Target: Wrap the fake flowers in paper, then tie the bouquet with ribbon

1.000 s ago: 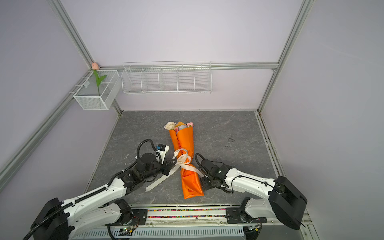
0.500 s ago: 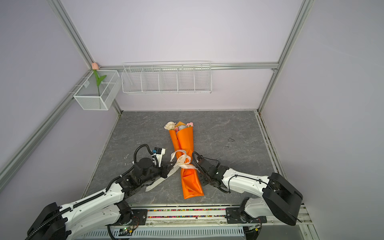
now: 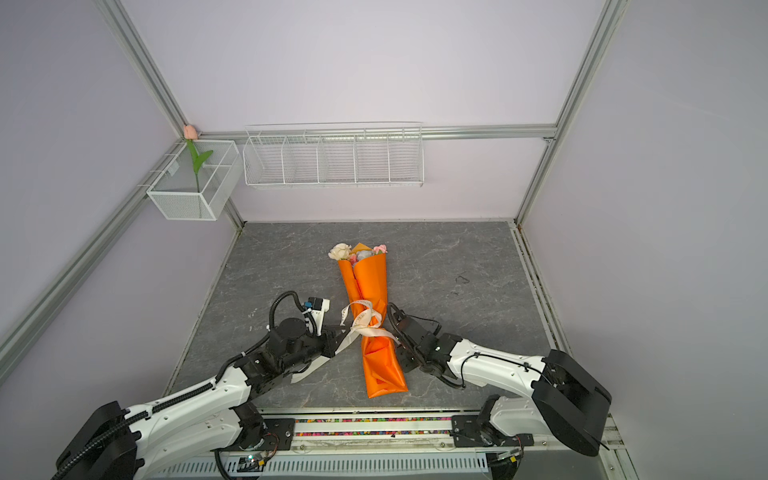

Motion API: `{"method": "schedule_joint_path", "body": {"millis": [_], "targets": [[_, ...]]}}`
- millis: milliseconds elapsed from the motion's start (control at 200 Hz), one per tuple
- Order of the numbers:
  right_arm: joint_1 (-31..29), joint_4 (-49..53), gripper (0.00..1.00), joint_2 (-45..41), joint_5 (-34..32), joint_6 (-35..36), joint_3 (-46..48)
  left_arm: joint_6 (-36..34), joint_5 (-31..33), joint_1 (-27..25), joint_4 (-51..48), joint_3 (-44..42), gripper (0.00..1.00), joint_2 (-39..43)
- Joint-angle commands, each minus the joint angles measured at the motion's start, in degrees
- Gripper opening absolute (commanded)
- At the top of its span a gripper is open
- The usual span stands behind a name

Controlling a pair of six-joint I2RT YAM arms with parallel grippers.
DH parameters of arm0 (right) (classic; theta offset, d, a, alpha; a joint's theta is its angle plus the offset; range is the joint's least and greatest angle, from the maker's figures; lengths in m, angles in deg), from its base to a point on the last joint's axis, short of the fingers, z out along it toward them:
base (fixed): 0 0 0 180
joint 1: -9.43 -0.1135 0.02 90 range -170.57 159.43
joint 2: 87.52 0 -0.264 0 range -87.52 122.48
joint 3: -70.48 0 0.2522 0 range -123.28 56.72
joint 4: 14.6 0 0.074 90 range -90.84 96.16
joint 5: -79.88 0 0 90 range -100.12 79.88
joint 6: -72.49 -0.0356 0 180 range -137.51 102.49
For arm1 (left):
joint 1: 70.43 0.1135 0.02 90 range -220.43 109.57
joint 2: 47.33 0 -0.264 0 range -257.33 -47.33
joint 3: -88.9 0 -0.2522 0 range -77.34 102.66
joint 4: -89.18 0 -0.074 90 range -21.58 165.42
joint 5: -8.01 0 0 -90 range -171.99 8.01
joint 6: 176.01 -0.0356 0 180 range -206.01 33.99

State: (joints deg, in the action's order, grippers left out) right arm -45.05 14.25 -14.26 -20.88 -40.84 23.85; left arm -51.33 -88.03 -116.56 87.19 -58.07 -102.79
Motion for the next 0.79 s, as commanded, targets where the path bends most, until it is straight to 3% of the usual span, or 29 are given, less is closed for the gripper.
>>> {"method": "schedule_joint_path", "body": {"millis": [0,95,225,390,480,545,655,790], "targets": [[-1.53,-2.09,0.51,-1.59,-0.21,-3.15,3.01,0.67,-0.43,0.16,1.22,0.22,0.04,-0.04],[-4.58,-5.42,0.60,-1.77,-5.47,-4.10,4.94,0.85,-0.56,0.16,1.15,0.32,0.03,-0.17],[-6.99,-11.15,0.61,0.26,-14.73,-0.94,6.49,0.73,-0.72,0.16,0.89,0.74,0.03,-0.05],[-6.35,-17.40,0.60,4.48,-18.18,0.85,8.08,0.24,-0.62,0.16,0.05,0.91,0.03,0.27],[-5.17,-21.50,0.53,6.93,-14.77,2.35,8.36,0.59,-0.44,0.16,0.43,0.35,0.03,0.25],[-4.59,-22.96,0.36,8.01,-13.19,2.83,8.27,1.62,-0.35,0.16,0.38,-0.15,0.03,0.35],[-4.43,-22.56,0.17,6.86,-13.46,3.35,7.86,4.40,-0.25,0.16,1.09,-1.26,0.04,0.81],[-3.40,-20.01,0.06,2.43,-13.09,5.10,7.05,10.03,0.77,0.16,4.85,-4.06,0.08,0.71]]}}
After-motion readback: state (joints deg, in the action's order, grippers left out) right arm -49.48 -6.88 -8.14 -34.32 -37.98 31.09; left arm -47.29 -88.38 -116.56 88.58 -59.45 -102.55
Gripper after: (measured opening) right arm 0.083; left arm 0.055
